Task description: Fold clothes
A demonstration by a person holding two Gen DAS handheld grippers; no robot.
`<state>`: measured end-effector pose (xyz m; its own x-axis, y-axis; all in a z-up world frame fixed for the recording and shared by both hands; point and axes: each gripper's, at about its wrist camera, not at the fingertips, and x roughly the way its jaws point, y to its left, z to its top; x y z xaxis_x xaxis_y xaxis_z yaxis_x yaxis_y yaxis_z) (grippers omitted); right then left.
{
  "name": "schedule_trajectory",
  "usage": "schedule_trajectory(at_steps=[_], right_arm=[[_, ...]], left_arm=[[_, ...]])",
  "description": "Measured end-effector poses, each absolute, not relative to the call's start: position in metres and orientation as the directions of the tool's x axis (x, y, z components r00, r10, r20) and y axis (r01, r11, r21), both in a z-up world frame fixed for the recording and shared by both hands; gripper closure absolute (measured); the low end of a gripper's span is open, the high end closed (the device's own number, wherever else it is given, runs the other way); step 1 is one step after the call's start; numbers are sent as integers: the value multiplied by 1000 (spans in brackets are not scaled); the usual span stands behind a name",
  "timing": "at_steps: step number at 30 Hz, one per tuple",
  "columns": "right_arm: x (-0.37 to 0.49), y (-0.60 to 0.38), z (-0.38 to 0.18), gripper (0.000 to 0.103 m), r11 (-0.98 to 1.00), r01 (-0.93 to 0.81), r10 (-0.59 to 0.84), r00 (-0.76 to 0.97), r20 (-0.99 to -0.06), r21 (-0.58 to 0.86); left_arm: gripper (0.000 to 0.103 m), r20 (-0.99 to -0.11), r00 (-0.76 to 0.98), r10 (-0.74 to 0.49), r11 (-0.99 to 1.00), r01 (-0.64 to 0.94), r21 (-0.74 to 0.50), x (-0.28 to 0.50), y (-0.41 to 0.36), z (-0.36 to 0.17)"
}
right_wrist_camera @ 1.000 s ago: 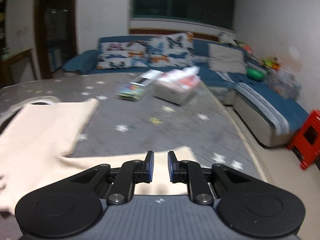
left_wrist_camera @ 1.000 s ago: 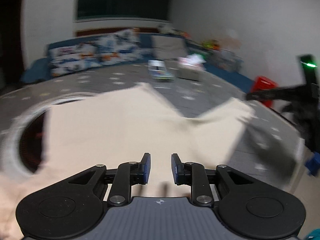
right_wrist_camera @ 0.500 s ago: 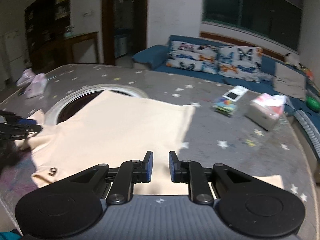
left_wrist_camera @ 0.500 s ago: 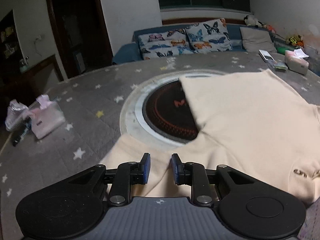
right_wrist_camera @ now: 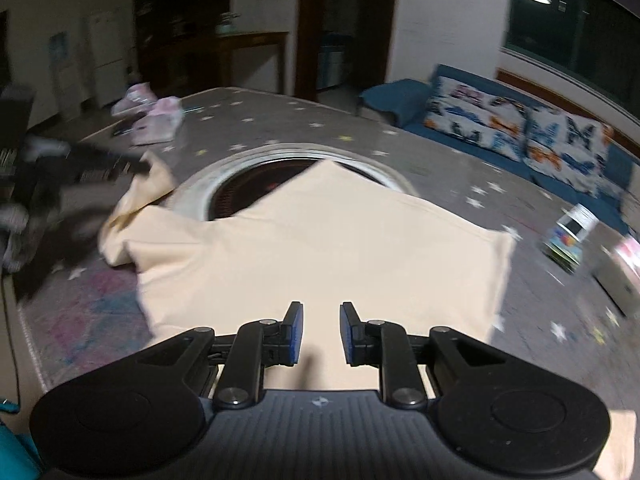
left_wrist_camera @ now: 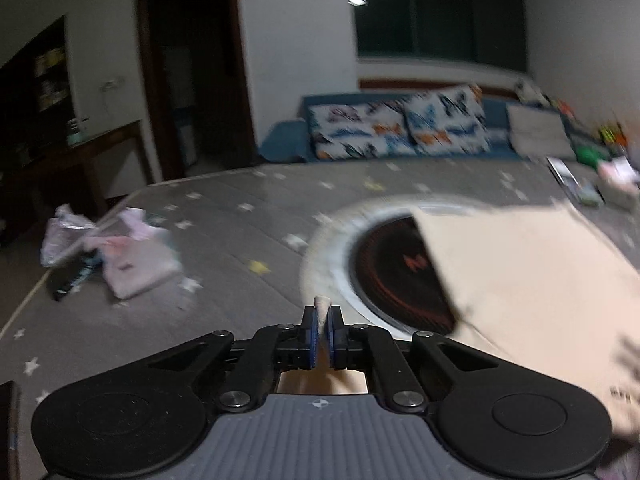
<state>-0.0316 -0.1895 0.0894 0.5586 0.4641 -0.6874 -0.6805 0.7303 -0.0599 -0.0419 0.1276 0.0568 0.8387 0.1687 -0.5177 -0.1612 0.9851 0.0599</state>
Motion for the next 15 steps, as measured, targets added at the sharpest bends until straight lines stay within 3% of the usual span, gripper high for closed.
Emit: schedule_trajectory(at_steps=[9, 15], right_arm=[[-47, -117, 84, 84, 551, -831, 560, 435, -705, -74], [-51, -77, 64, 84, 479, -876, 579, 357, -733, -48]], left_arm=[[98, -424, 883, 201, 958, -268, -104, -58, 184, 83], [98, -462, 859, 221, 951, -294, -91, -58, 195, 65]])
